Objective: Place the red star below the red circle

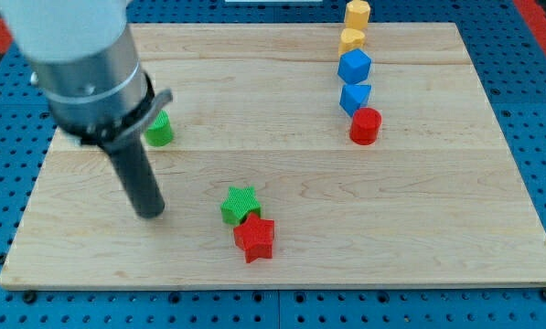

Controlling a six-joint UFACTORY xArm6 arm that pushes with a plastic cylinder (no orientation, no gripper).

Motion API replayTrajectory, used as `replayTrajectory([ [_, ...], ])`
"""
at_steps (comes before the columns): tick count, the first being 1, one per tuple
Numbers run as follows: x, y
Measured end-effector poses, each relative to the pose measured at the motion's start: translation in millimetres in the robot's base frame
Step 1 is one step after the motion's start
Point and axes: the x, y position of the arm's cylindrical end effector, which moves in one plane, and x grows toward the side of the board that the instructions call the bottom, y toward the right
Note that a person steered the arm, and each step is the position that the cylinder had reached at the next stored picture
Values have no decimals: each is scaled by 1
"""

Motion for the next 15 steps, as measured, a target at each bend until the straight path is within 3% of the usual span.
replayTrajectory([
  [1, 32, 60],
  [2, 32, 113],
  [5, 20, 180],
  [7, -27, 221],
  [9, -53, 155],
  [11, -53, 223],
  [12, -54, 221],
  [13, -47, 190],
  [15, 24, 127],
])
